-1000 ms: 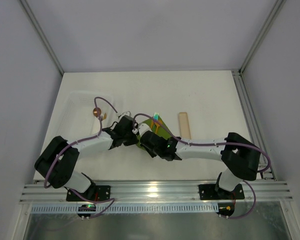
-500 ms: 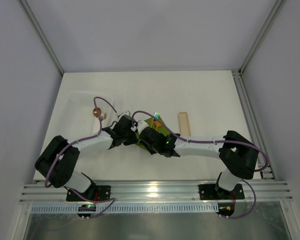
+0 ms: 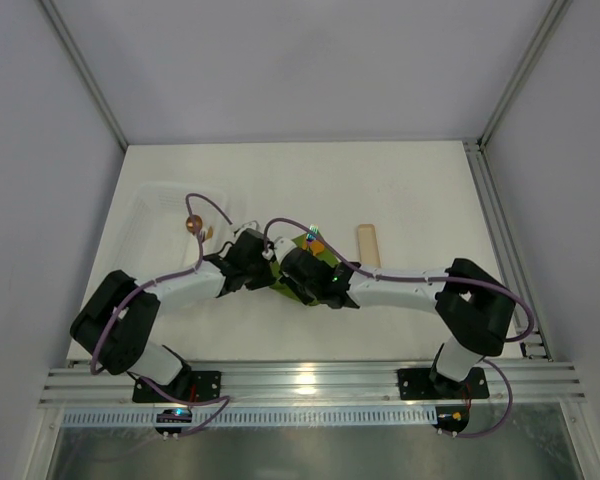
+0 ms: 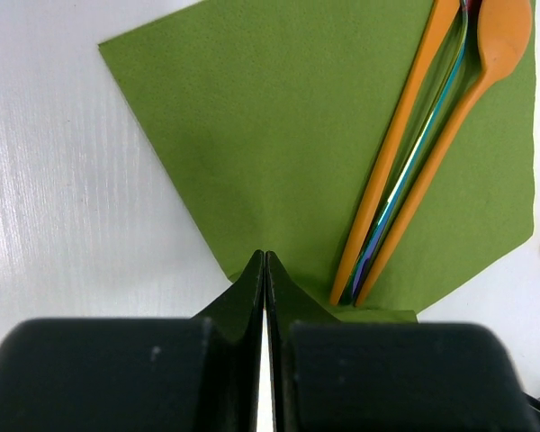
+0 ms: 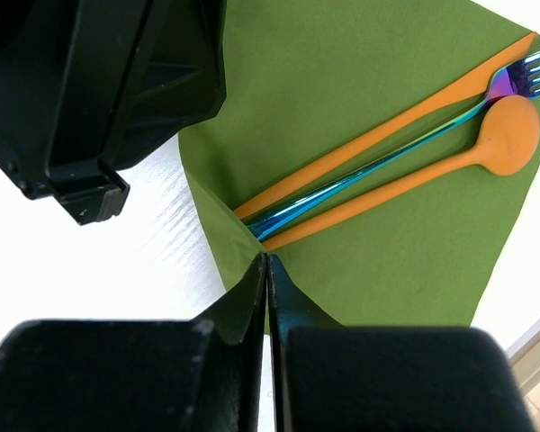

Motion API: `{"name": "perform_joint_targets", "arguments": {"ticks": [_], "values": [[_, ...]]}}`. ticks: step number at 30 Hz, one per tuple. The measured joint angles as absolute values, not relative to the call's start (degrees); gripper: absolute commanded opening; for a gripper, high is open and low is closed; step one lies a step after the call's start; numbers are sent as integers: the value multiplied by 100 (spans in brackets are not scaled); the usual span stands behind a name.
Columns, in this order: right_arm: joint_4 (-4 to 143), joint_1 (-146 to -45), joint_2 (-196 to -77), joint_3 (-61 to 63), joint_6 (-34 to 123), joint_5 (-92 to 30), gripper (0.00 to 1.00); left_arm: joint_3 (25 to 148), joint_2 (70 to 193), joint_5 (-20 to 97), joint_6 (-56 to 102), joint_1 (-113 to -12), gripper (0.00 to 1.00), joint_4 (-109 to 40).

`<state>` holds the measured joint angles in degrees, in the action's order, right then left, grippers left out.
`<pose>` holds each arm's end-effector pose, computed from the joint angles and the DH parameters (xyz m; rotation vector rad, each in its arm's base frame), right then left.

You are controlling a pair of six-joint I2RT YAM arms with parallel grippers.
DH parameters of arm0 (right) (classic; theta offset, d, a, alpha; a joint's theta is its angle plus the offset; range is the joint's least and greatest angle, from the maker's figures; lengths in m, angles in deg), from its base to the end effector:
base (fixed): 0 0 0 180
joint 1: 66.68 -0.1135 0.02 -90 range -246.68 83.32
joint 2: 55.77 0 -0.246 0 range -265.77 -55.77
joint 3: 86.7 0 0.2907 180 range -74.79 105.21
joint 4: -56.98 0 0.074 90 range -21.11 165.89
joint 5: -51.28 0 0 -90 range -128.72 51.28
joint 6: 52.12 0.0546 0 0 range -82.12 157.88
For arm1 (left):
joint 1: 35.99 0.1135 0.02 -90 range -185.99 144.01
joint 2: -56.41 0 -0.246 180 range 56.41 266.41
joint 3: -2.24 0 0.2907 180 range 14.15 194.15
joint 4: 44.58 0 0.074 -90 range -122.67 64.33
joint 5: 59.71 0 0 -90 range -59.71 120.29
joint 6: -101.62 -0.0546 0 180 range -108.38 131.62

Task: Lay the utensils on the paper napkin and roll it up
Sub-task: Roll the napkin at the center of the board.

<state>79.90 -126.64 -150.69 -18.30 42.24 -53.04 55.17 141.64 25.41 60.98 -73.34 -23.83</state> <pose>0.2038 0.3254 0.1324 -1.0237 2.1812 0.2174 0.2591 -0.1919 0.1007 -0.3052 2.5516 -0.5098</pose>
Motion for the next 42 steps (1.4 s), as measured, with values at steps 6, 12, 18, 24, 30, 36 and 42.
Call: {"name": "perform_joint_targets", "arguments": {"ticks": [6,12,18,24,30,36,42], "values": [[8012,-12612,-15156,-1756,4143,-5241,4,5517,14194,2541,6100,-7277,0,-2387],[8049,-12520,-15296,-1642,4047,-5151,3,5517,14197,2541,6105,-7211,0,-2387],[8110,-12463,-15344,-1576,3926,-5101,4,5517,14205,2543,6111,-7194,0,-2394],[8156,-12413,-15429,-1509,3828,-5095,4,5517,14282,2554,6111,-7157,0,-2418],[8276,-12373,-15493,-1406,3765,-5055,4,5517,14293,2563,6113,-7130,0,-2424],[8355,-12349,-15552,-1321,3747,-4977,4,5517,14293,2567,6115,-7104,0,-2426],[8370,-12334,-15593,-1292,3749,-4894,4,5501,14282,2554,6120,-7093,0,-2433]]}}
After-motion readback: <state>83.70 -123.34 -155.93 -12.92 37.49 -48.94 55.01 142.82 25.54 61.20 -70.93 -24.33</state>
